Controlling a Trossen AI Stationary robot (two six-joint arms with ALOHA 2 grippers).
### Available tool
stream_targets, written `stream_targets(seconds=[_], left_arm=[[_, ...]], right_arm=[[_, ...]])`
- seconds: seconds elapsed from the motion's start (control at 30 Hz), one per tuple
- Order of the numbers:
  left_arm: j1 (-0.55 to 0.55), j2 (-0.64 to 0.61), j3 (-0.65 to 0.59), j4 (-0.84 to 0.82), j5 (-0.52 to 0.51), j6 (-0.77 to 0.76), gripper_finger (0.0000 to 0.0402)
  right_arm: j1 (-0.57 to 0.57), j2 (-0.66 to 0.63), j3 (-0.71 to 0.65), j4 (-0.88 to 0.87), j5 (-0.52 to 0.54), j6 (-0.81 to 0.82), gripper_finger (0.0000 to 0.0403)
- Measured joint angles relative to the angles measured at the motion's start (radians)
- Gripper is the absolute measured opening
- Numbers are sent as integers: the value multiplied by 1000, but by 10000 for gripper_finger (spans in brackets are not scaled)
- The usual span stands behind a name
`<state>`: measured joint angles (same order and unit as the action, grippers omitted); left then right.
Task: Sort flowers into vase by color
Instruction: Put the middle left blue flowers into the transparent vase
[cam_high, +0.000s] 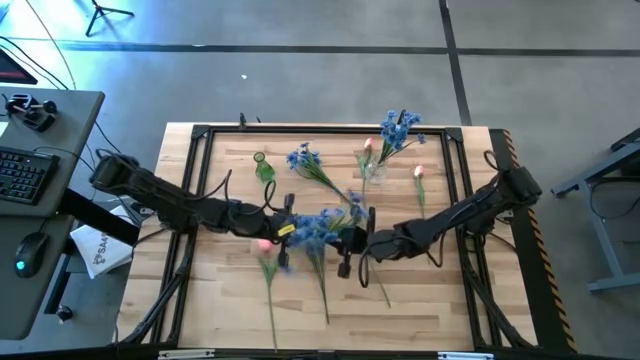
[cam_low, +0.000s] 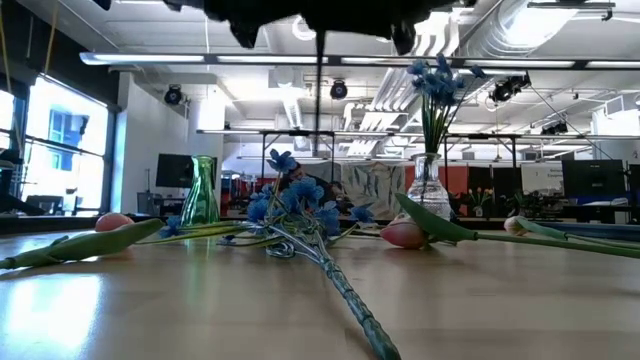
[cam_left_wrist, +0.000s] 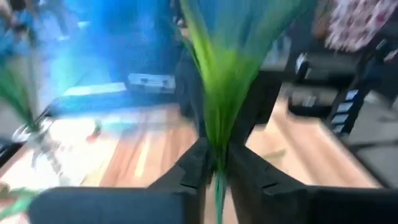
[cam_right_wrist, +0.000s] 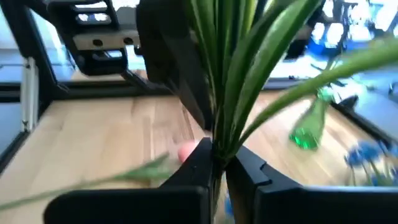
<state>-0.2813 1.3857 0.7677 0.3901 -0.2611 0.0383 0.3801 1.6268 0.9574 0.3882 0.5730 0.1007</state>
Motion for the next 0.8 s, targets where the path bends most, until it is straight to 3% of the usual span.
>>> stream_targets(seconds=[0.1,0.2,0.33,0.43,0.5,0.63,0.8], left_arm=[[0,-34,0,-132,-81,-1,87],[-7,-78,1,-289,-184,-29,107],[-10,-130,2,-462,-288,-111,115],[-9,-147,0,-554,-352,-153,115],[-10,-150,-1,-616,-416,-187,115],[-10,-148,-1,-686,-503,-246,115],[-11,-147,-1,-737,-511,-299,115]], right_arm=[[-2,-78,-51,-93,85,74,11],[20,-190,-131,-165,235,121,6],[53,-372,-238,-287,479,205,6],[24,-494,-330,-261,607,193,4],[-42,-565,-376,-130,600,118,4],[-178,-643,-417,82,417,-130,4],[-321,-668,-398,50,376,-236,4]])
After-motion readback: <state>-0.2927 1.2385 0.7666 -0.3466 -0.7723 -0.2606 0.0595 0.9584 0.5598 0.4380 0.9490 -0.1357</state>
